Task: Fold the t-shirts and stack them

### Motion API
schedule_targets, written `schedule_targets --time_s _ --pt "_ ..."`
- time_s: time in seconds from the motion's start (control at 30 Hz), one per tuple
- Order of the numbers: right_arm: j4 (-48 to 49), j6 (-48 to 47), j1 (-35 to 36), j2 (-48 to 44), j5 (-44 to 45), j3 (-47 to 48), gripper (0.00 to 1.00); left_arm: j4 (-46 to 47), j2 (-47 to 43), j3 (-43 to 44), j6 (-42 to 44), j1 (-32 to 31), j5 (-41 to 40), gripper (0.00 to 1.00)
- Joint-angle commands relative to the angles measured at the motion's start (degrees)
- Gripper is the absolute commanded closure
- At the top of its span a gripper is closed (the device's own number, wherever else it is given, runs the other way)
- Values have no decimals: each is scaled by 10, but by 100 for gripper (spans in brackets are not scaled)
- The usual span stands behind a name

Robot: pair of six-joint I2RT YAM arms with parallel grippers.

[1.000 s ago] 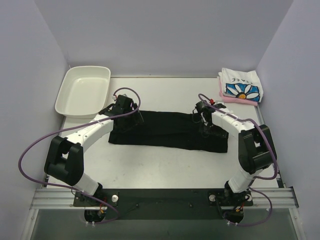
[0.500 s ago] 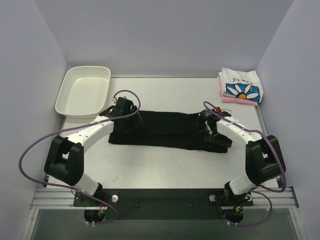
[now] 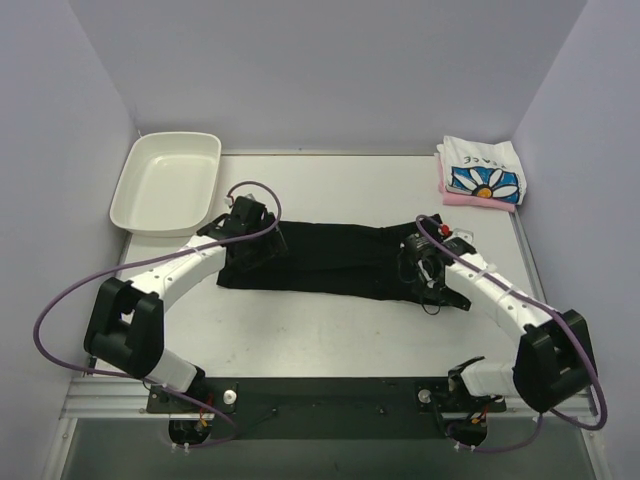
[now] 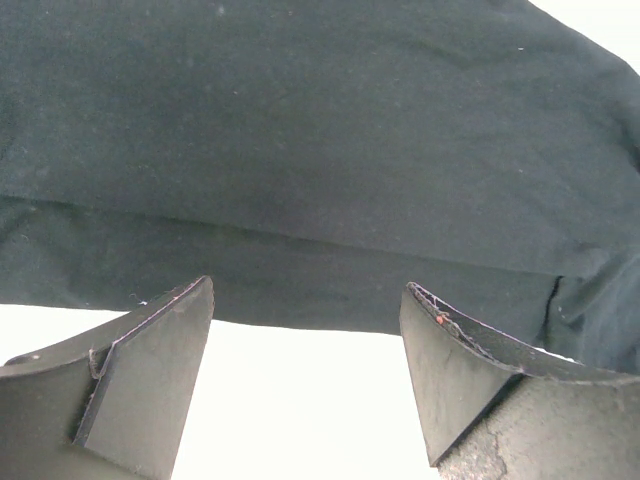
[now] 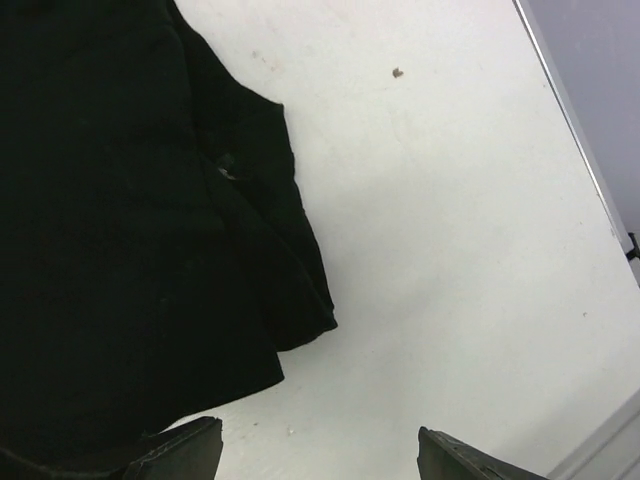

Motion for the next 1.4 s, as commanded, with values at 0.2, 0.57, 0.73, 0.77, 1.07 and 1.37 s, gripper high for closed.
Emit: schedule_targets --time_s 0.2,0.57,0.73,0.77,1.07,1.37 --pt "191 -113 -38 -101 -152 43 17 -42 -5 103 55 -5 15 15" --pt "415 -106 -62 84 -306 102 0 -105 -152 134 109 6 43 3" --pt "434 -105 -84 128 -305 117 0 -114 -202 107 123 32 54 3" --pt "438 -105 -87 132 -304 115 0 -116 -214 103 124 36 55 2" --pt "478 -105 -130 209 -349 142 0 -114 -269 63 132 44 71 3" --pt "486 -94 -132 293 -365 183 0 -121 -265 65 139 50 56 3"
